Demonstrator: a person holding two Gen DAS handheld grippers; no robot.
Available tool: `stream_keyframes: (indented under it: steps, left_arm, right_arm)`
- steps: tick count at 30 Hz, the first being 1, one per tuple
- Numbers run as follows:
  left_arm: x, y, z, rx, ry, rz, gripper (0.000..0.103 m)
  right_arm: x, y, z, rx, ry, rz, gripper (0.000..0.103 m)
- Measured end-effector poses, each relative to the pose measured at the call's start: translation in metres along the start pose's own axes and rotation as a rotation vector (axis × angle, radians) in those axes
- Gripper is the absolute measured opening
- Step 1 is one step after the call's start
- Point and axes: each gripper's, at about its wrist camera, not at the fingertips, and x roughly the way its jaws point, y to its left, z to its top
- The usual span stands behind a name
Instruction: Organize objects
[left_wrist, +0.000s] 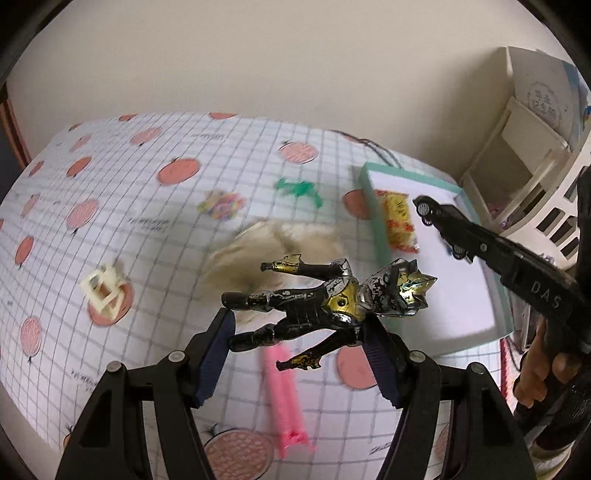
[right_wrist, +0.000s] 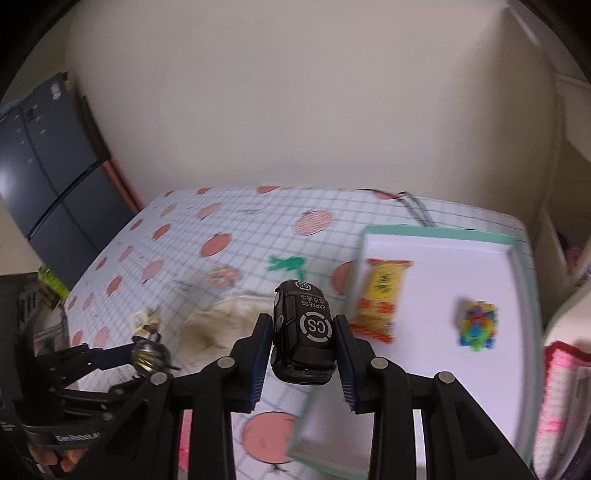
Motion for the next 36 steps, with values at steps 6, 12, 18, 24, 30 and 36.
stream_keyframes:
  steps: [6,12,18,24,30,36]
  left_arm:
    - [0.013,-0.043,0.014,0.043,-0.016,-0.032,0.07]
    - [0.028,-0.084,0.018,0.076,-0.004,-0.079,0.07]
    - [0.043,-0.115,0.014,0.116,0.012,-0.091,0.07]
    - [0.062,-0.139,0.008,0.178,0.032,-0.069,0.07]
    - [0.082,-0.152,0.001,0.222,0.062,-0.039,0.07]
    - [0.098,-0.157,-0.004,0.243,0.073,-0.001,0.07]
  right_arm:
    - [-0.014,-0.038,0.001,0.055,-0.028,-0.077,0.035]
    - [-0.025,-0.077,0.0,0.128,-0.05,-0.135,0.036]
    - [-0.028,-0.101,-0.005,0.166,-0.056,-0.19,0.036]
    - [-0.017,-0.114,-0.014,0.175,-0.025,-0.223,0.036]
    - [-0.006,-0.122,-0.023,0.182,0.0,-0.207,0.036]
    - [0.006,-0.131,-0.032,0.194,0.03,-0.202,0.035]
